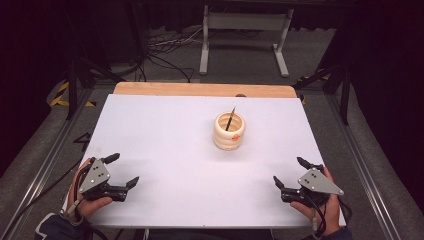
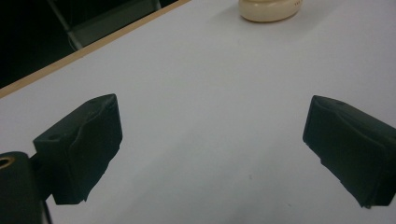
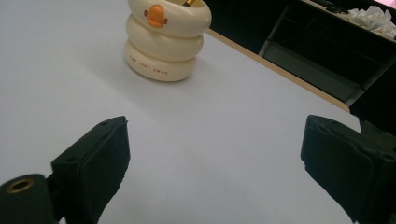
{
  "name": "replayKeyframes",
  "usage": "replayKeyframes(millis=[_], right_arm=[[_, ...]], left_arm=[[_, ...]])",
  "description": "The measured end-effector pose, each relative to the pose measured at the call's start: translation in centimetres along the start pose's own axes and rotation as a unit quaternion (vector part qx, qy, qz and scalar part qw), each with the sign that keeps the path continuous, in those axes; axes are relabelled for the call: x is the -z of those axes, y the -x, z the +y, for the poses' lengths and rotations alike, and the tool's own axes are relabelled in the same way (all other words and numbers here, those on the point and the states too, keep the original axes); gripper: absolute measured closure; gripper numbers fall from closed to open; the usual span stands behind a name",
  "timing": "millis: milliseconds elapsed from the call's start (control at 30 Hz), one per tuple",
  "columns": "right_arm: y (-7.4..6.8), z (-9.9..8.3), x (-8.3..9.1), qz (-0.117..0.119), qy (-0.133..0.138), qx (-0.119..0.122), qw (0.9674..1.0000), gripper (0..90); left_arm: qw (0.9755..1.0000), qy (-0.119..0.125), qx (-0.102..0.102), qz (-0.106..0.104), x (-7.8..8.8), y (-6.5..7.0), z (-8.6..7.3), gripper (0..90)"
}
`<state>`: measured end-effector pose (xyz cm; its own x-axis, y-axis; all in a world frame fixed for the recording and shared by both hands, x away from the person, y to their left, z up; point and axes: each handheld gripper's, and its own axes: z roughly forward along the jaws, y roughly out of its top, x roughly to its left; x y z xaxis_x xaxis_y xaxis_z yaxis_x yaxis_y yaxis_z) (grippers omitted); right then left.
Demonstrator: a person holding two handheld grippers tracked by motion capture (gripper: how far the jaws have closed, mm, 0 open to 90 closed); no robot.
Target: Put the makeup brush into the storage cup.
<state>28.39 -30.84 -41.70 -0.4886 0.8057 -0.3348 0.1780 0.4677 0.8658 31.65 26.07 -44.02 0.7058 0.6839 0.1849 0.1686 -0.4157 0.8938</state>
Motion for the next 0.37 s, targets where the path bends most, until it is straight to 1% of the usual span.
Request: replayKeyframes(millis=[367], right_arm=[[0.02, 0.02, -0.02, 0.001, 0.0, -0.002, 1.0, 8.6]], left_arm=[[1.0, 0.0, 0.0, -0.001, -0.25, -0.09, 0.14, 5.6]])
